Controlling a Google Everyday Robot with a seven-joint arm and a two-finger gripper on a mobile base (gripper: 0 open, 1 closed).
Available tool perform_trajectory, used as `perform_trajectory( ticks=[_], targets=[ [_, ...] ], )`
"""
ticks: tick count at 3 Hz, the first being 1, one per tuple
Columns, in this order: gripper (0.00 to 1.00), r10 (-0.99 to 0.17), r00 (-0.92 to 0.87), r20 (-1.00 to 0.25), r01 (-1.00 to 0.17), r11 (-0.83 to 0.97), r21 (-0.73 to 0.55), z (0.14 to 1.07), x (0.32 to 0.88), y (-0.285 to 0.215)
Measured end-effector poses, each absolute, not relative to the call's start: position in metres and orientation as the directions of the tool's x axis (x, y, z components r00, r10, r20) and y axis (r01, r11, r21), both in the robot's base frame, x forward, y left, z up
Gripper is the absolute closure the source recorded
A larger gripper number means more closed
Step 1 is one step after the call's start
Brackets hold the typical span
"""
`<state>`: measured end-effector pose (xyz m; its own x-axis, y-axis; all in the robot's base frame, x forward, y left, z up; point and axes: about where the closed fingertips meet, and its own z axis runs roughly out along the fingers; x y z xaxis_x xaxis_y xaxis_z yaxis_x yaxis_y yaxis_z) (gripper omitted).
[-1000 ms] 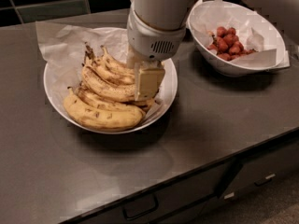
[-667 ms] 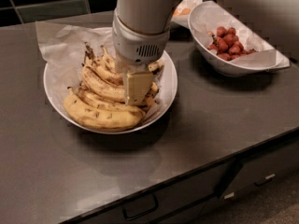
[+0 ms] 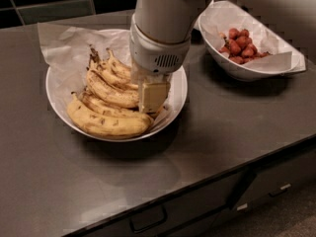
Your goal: Pick banana from white bowl
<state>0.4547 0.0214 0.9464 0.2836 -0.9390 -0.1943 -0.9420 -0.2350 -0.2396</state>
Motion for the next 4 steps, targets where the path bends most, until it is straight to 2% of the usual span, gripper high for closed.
perform_trajectory(
  ticks=[4],
  targets=[
    [0.48, -0.939, 0.277, -0.205, -0.949, -0.235, -0.211, 0.932, 0.462, 0.02]
  ],
)
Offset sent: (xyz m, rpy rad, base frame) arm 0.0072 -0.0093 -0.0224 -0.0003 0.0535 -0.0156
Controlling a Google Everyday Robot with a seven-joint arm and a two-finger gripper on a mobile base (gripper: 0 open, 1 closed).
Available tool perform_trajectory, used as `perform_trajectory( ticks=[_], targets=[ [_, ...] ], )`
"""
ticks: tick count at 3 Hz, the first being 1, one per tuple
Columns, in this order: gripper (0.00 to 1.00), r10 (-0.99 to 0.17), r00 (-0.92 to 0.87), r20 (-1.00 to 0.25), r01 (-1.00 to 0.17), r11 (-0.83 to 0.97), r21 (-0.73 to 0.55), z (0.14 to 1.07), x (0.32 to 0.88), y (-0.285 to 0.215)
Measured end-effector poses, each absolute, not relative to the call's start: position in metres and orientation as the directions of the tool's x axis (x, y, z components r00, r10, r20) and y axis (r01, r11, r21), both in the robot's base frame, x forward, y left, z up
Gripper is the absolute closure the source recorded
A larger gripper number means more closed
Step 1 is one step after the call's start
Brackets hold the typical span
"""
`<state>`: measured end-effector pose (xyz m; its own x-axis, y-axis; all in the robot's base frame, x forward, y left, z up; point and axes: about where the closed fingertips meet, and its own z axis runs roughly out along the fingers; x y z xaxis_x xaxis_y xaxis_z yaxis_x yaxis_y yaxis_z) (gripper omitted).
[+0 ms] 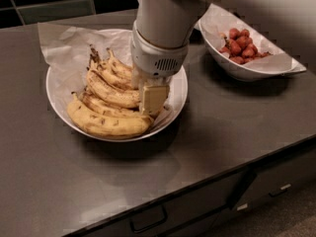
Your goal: Pick banana from white bowl
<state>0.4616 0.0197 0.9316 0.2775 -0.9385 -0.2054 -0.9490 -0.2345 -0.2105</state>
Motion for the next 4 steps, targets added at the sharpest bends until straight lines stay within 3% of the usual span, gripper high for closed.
perform_trajectory(
  ticks=[2, 3, 4],
  targets=[
    [0.5, -0.925, 0.309, -0.219, -0.942, -0.266, -0.207, 0.9278, 0.4681, 0.0329],
    [0.56, -0.925, 0.31, -0.22, -0.942, -0.266, -0.206, 0.9285, 0.4685, 0.0331],
    [0.38, -0.925, 0.306, -0.224, -0.943, -0.263, -0.203, 0.9265, 0.4702, 0.0324]
  ],
)
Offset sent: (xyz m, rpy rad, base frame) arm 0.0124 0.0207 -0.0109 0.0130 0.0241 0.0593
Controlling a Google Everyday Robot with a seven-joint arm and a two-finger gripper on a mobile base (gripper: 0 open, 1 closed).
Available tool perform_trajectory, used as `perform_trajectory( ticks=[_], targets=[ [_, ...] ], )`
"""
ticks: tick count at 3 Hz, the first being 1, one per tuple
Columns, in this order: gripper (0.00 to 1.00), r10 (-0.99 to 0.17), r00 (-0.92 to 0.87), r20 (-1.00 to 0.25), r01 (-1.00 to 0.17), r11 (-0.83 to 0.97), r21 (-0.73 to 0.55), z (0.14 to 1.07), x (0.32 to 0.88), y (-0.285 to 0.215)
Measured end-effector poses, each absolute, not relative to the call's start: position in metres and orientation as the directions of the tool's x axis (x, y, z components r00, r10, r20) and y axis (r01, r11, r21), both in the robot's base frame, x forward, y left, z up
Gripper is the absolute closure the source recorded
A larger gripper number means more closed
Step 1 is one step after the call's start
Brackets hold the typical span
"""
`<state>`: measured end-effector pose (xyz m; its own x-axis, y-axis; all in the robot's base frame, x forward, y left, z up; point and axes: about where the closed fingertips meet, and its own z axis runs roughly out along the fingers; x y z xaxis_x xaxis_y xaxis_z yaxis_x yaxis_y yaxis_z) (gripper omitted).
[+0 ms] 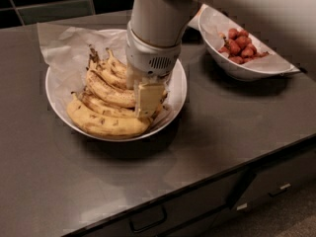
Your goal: Pick banana from white bowl
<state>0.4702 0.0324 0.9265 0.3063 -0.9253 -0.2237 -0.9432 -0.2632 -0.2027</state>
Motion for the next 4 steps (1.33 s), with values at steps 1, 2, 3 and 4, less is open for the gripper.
perform_trajectory(
  ticks=[1, 2, 3, 4],
  targets=[
    [0.35, -0.925, 0.306, -0.224, -0.943, -0.263, -0.203, 0.9266, 0.4679, 0.0316],
    [0.36, -0.925, 0.304, -0.226, -0.944, -0.262, -0.2, 0.9262, 0.4684, 0.0316],
    [0.54, -0.926, 0.303, -0.225, -0.945, -0.26, -0.199, 0.9259, 0.4685, 0.0313],
    [0.78, -0.929, 0.295, -0.224, -0.946, -0.251, -0.203, 0.9233, 0.4714, 0.0318]
  ],
)
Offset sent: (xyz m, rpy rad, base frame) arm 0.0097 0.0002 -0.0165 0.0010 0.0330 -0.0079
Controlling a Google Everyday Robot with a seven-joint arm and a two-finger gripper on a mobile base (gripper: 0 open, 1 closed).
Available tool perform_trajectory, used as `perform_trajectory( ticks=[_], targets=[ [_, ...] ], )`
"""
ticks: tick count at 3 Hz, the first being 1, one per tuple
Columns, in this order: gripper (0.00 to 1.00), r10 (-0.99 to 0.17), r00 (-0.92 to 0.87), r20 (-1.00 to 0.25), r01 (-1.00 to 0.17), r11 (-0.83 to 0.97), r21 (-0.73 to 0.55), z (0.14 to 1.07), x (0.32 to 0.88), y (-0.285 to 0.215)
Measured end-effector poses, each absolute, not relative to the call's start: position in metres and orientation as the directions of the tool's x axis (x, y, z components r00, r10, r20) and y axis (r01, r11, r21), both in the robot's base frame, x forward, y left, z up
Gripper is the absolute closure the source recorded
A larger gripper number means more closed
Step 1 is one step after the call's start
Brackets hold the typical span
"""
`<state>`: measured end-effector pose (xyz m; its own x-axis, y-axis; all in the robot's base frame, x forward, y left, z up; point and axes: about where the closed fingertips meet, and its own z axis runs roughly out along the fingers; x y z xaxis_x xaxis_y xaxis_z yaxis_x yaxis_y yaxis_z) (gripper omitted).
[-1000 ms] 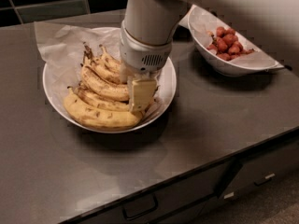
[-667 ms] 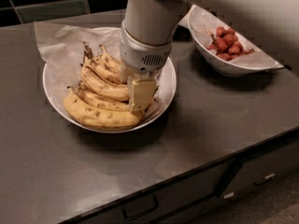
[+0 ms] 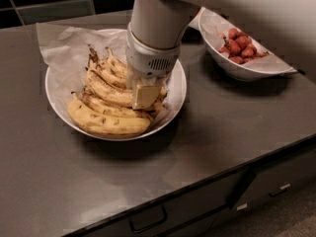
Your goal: Pick banana from white bowl
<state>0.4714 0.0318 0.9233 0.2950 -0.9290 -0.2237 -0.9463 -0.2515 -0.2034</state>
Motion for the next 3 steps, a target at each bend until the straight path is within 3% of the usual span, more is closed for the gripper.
perform_trajectory(
  ticks=[1, 3],
  targets=[
    [0.99, -0.929, 0.295, -0.224, -0.946, -0.251, -0.203, 0.923, 0.471, 0.032],
    [1.0, -0.921, 0.33, -0.208, -0.924, -0.27, -0.272, 0.946, 0.464, 0.04]
  ],
)
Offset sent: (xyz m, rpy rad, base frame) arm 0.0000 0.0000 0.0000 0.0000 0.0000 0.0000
